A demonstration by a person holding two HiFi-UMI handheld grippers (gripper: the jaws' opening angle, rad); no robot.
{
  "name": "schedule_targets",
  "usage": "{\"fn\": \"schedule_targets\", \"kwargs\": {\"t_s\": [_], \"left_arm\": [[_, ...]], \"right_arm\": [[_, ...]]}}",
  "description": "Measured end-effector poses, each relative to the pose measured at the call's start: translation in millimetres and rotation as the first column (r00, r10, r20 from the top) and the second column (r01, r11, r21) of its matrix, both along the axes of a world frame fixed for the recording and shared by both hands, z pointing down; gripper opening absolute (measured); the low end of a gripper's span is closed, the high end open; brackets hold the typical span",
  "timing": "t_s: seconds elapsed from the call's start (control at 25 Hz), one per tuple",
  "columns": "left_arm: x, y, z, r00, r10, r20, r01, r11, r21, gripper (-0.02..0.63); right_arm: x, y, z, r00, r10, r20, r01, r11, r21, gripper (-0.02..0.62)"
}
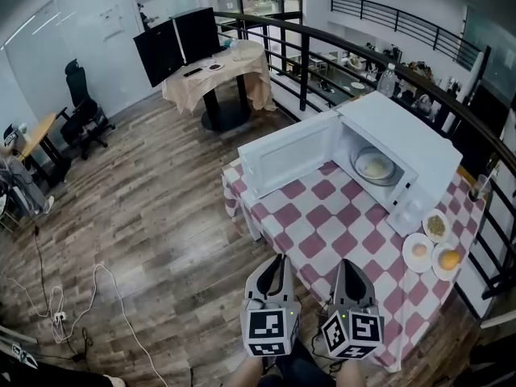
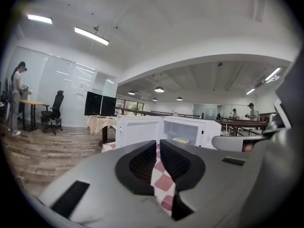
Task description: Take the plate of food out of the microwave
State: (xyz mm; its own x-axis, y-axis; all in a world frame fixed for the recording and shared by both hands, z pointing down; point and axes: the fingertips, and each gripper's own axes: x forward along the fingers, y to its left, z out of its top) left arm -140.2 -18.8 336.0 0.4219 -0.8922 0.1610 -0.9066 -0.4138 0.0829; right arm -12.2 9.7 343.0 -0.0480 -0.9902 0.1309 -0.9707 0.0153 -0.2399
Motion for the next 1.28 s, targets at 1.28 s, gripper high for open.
{"fn": "schedule_targets", "kwargs": {"t_s": [1.28], "left_arm": [[99,-147,26,0.988,0.152,-0.029,-0.154,0.984,-0.092,0.03]], "right_arm": [[92,-128,23,0.986,0.159,0.054,-0.156,0.986,-0.055,0.005]]}}
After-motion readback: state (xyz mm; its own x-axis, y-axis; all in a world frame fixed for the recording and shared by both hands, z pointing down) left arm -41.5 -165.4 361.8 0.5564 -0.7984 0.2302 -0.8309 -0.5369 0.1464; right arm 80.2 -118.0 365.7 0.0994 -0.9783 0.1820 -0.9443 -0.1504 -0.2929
